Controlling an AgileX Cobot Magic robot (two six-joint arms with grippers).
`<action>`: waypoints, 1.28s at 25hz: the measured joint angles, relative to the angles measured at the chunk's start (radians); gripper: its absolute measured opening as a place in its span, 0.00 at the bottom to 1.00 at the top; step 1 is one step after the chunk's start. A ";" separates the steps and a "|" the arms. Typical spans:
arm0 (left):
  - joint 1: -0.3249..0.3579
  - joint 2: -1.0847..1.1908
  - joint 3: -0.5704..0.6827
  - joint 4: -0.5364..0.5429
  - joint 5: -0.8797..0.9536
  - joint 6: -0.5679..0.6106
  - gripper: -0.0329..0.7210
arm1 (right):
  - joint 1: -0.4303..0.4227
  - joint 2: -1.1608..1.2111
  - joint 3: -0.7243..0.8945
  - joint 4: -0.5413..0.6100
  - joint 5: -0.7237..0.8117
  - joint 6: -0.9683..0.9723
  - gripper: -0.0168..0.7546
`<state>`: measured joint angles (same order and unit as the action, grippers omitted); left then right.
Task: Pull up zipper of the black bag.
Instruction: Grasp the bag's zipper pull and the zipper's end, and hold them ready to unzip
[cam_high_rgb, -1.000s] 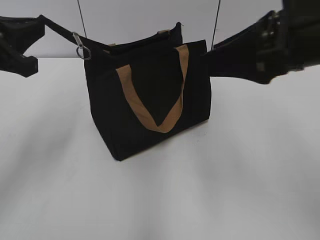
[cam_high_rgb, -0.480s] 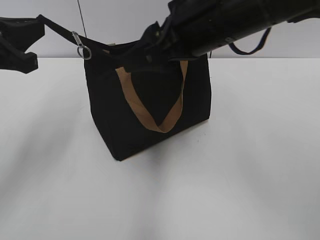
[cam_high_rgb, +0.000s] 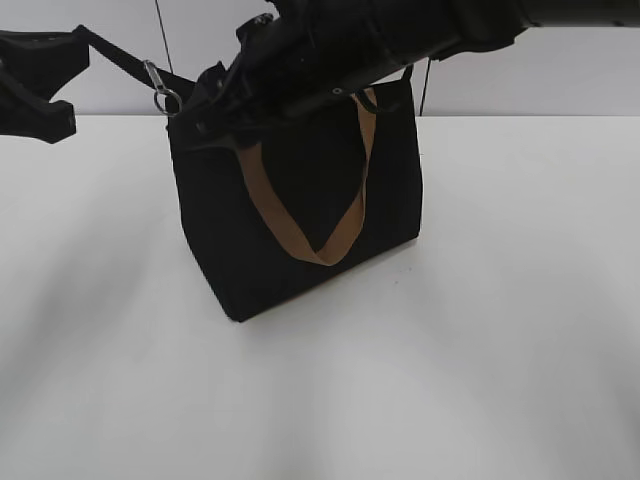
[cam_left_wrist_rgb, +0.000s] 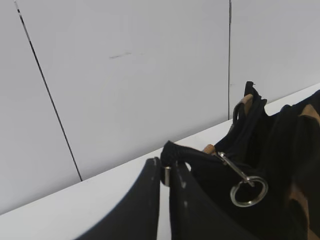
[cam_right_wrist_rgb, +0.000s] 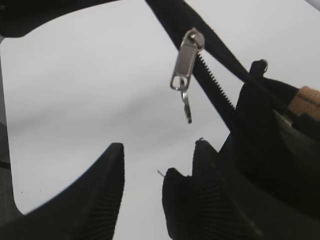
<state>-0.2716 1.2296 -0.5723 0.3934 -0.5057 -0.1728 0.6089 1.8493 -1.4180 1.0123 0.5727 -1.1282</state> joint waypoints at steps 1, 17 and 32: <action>0.000 0.000 0.000 0.001 -0.002 0.000 0.06 | 0.000 0.012 -0.012 0.000 -0.002 0.000 0.47; 0.000 0.000 0.000 0.003 -0.038 -0.004 0.06 | 0.000 0.071 -0.064 0.059 -0.047 0.002 0.47; 0.000 0.000 0.000 0.004 -0.041 -0.004 0.06 | 0.000 0.075 -0.064 0.157 -0.053 0.000 0.36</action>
<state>-0.2716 1.2296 -0.5723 0.3970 -0.5465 -0.1768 0.6089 1.9239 -1.4824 1.1694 0.5195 -1.1278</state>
